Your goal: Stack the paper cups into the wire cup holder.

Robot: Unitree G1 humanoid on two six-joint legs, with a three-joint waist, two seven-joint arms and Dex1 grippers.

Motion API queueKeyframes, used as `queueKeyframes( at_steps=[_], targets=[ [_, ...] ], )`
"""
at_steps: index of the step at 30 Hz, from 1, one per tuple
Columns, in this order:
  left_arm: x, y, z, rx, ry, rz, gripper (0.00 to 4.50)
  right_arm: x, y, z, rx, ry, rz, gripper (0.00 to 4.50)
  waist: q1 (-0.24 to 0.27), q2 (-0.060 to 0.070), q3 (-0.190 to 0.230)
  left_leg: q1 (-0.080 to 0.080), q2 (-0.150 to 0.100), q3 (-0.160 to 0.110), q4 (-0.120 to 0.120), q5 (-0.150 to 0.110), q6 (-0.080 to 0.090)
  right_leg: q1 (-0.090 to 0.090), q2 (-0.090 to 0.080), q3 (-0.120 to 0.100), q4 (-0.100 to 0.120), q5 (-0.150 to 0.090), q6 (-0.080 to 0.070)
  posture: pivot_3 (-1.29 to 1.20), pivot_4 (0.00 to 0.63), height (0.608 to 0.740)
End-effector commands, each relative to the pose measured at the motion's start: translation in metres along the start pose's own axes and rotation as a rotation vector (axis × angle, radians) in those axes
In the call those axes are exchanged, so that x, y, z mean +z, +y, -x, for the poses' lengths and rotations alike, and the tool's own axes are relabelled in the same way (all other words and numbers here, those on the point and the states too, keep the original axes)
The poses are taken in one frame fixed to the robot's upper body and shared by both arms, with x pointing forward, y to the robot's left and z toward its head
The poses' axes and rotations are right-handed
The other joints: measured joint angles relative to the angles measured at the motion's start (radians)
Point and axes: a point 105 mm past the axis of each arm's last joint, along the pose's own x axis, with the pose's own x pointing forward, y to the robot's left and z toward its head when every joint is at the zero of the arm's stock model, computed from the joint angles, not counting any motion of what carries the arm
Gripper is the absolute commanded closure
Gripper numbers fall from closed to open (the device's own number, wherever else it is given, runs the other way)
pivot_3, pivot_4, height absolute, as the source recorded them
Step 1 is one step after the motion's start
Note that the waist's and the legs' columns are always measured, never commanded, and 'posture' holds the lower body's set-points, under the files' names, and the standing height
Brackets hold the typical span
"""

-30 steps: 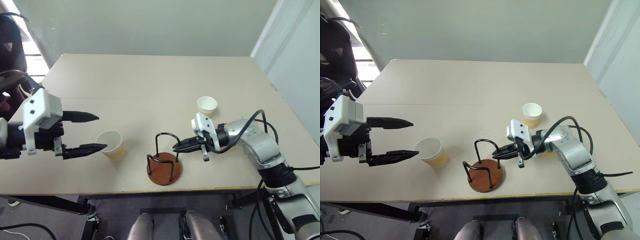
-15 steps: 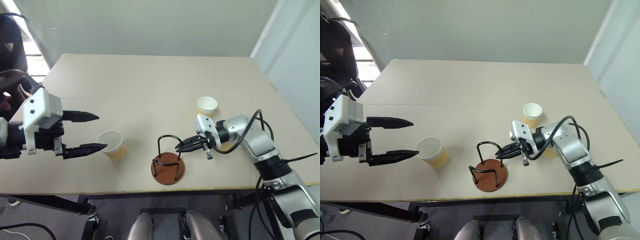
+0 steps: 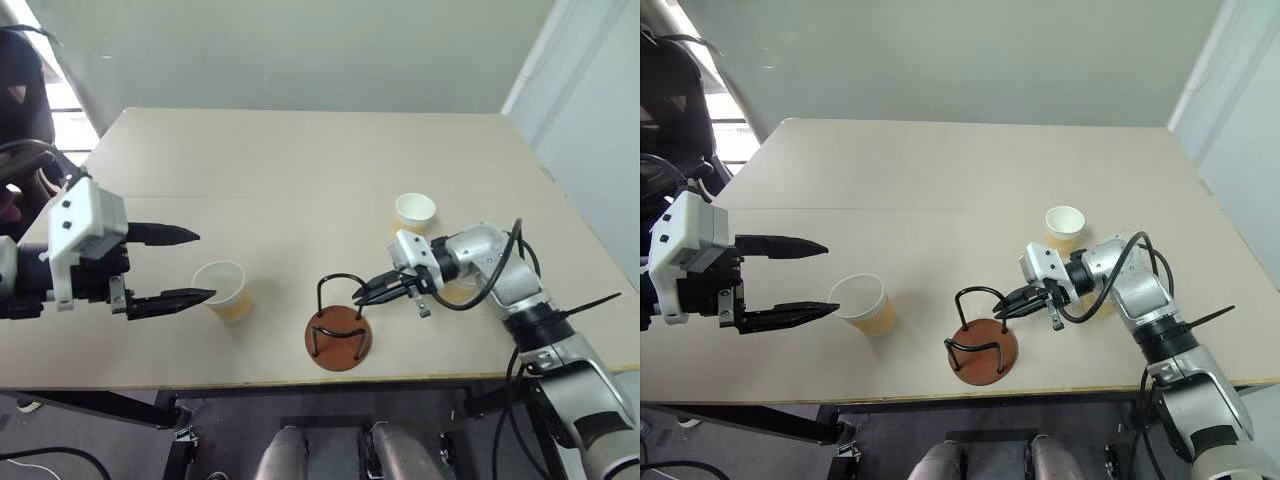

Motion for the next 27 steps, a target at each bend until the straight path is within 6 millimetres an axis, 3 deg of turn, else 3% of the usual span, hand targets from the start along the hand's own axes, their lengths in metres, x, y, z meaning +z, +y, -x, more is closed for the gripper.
queueKeyframes(
  at_steps=[1, 17, 21, 27],
  targets=[
    [0.008, 0.0, 0.003, 0.012, -0.005, -0.037, 0.0, 0.005, -0.006, 0.002, 0.013, 0.014, 0.065, 4.49, 0.0, 0.0, 0.0, 0.0, 0.0, 0.0, 0.0, 0.0, 0.0, 0.0, 0.0, 0.0, 0.0, 0.0, 0.0, 0.0, 0.15, 0.74],
    [0.009, -0.003, 0.005, 0.023, -0.004, -0.032, 0.0, -0.005, -0.009, 0.002, 0.069, 0.099, 0.078, 4.49, 0.0, 0.0, 0.0, 0.0, 0.001, 0.0, 0.0, -0.002, -0.002, 0.0, 0.0, 0.0, 0.0, 0.0, -0.001, 0.0, 0.15, 0.74],
    [0.009, -0.003, 0.004, 0.022, -0.005, -0.034, 0.0, -0.008, -0.01, 0.004, 0.077, 0.129, 0.06, 3.46, 0.001, 0.0, 0.0, 0.0, 0.001, 0.0, 0.0, -0.002, -0.002, 0.0, 0.0, 0.0, 0.0, 0.0, -0.001, 0.0, 0.15, 0.74],
    [0.009, -0.001, 0.003, 0.02, -0.008, -0.038, 0.0, -0.017, -0.015, 0.01, 0.054, 0.217, 0.072, 1.27, 0.0, 0.0, 0.0, 0.0, 0.002, 0.0, 0.0, -0.002, -0.002, -0.001, 0.0, -0.001, 0.0, 0.0, -0.001, 0.0, 0.15, 0.74]
  ],
)
